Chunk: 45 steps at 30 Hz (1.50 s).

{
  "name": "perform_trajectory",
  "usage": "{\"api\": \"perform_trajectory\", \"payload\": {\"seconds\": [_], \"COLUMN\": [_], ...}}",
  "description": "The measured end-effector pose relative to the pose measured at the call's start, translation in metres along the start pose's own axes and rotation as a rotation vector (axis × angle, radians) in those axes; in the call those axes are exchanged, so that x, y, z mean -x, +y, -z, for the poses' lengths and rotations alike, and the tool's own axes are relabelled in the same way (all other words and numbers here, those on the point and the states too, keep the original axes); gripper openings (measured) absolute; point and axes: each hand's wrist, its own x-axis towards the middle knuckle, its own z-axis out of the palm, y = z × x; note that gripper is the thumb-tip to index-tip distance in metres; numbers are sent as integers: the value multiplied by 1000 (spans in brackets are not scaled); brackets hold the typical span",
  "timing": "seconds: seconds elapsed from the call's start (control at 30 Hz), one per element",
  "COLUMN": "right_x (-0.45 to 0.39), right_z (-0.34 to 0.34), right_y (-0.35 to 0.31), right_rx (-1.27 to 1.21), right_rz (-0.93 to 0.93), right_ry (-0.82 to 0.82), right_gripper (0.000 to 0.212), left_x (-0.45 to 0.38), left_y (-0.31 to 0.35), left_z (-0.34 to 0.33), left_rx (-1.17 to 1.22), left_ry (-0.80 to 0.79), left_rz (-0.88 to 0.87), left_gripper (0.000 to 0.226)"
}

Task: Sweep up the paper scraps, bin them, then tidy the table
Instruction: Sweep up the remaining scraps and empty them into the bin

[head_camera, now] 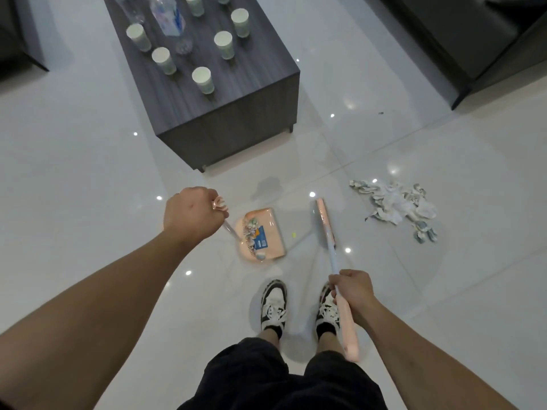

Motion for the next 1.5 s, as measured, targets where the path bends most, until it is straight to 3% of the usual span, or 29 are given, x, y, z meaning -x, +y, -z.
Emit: {"api": "perform_trajectory", "payload": {"seconds": [0.3,0.4,0.63,0.77,0.97,1.2,1.37,1.5], "right_x": [-7,3,21,25,0,-89,-142,-172], "right_z": [-26,-22,0,45,135,243,310,328], "right_y": [15,9,-28,-46,-70,-120,-150,-164], "right_rx": [-131,-81,-121,-214,-285,-380,-378,-347], "right_rz": [-132,-119,-30,1,38,-36,-99,-141], "right_ry": [-107,-116,36,165,343,483,502,399], "right_gripper": [9,19,28,14,15,18,20,25], "left_x": [6,3,-24,-51,-99,-161,-203,-227], "left_y": [-28,-28,5,60,167,297,374,400], "left_z": [-22,-17,14,37,56,42,27,20], "left_rx": [25,67,122,108,81,36,-23,-3], "left_ry": [12,15,63,44,47,7,-50,-95], "left_rz": [40,68,44,-103,-251,-281,-290,-247], "left_gripper": [17,19,25,24,21,21,22,26]}}
